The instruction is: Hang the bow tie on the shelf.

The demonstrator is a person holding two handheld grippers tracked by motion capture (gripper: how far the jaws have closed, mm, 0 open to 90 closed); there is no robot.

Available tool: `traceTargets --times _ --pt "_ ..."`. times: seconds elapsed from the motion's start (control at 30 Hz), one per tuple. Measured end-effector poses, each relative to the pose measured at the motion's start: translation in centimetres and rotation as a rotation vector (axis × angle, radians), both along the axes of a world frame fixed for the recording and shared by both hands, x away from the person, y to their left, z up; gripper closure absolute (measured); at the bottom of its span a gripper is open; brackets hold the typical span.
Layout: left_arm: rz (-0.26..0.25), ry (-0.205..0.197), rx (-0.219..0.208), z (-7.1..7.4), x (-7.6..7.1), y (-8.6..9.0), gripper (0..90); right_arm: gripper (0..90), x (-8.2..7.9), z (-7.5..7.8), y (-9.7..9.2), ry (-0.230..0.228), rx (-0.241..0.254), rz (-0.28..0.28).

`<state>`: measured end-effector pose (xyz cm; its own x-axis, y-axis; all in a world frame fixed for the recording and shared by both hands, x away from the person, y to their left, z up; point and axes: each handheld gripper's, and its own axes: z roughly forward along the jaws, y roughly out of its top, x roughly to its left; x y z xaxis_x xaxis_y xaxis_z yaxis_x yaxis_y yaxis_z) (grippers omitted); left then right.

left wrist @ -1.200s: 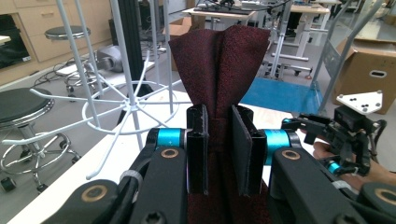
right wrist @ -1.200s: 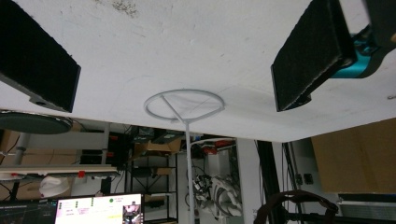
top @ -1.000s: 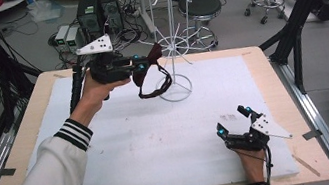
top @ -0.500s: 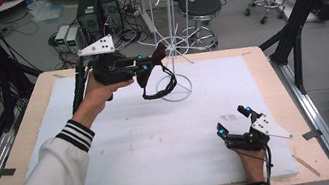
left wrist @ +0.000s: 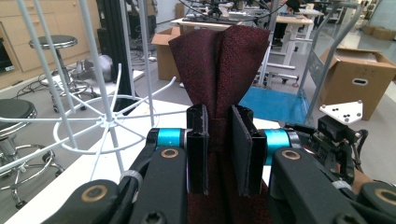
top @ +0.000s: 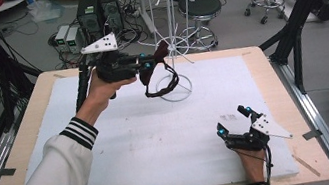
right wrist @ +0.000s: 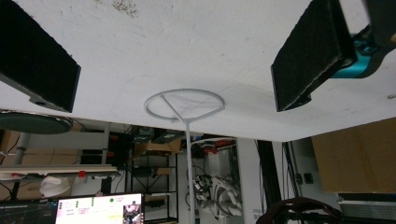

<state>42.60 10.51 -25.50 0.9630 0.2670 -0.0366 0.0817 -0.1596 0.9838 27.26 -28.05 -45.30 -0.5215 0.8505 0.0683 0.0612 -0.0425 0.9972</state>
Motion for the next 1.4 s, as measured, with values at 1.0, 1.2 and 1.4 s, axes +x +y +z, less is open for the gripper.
traceTargets --times 1.0,1.2,1.4 --pt "0.114 0.009 0.065 -1.6 3.5 -2.0 76.7 0.6 0.0 0.0 0.0 -0.002 0.003 -0.001" --pt "0.122 0.003 0.085 -1.4 3.7 -2.6 76.7 0.6 0.0 0.0 0.0 -0.001 0.001 -0.001" --pt "0.133 0.010 0.109 -1.8 3.9 -3.0 76.6 0.6 0.0 0.0 0.0 0.000 0.004 0.000"
